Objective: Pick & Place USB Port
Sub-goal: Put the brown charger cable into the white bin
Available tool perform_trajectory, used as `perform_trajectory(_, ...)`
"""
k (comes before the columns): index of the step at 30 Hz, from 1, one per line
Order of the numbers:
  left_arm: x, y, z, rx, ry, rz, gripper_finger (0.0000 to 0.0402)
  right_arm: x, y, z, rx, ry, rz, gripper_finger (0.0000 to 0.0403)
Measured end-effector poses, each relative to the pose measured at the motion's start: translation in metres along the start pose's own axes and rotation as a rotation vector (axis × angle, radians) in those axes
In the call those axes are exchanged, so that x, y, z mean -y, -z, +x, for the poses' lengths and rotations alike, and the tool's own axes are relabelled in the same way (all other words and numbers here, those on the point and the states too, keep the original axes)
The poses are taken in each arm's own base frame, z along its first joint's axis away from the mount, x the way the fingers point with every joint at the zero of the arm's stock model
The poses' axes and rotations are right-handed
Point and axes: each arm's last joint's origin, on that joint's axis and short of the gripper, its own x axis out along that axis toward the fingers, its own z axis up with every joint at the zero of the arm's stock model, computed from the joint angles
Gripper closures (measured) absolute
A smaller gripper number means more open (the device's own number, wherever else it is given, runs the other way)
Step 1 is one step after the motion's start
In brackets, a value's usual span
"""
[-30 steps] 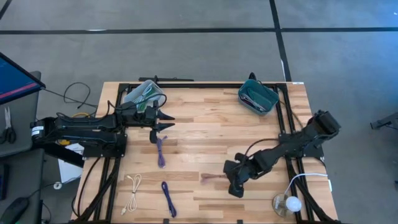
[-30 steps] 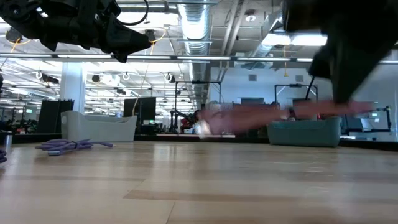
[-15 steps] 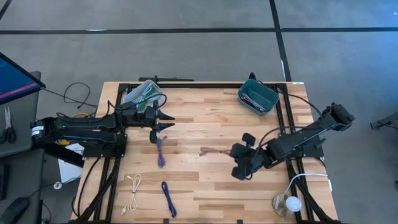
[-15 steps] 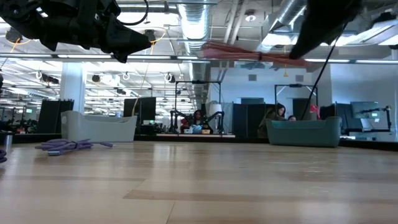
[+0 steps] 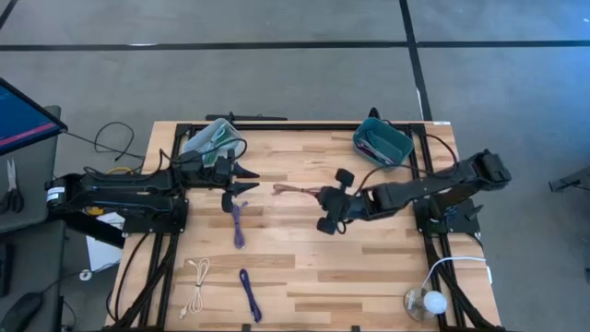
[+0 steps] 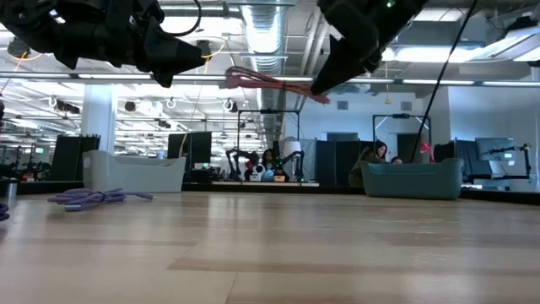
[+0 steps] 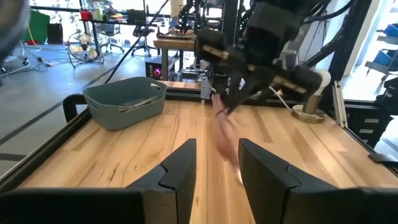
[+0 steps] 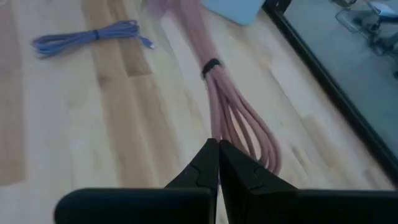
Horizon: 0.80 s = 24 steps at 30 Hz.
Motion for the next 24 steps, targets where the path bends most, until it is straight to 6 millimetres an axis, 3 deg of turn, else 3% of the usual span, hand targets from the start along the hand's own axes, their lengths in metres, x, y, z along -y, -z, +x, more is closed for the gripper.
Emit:
perform_trajectory(9, -0.001, 0.007, 0.006, -0.039, 0.001, -0.036, 0.0251, 0.014, -0.021, 0.018, 0.141, -0.010, -0.026, 0.0403)
perform_trajectory(24, -0.001, 0.005, 0.007, -0.017, 0.001, -0.064, 0.0235, 0.010, -0.019, 0.053, 0.164, -0.026, -0.069, 0.0403)
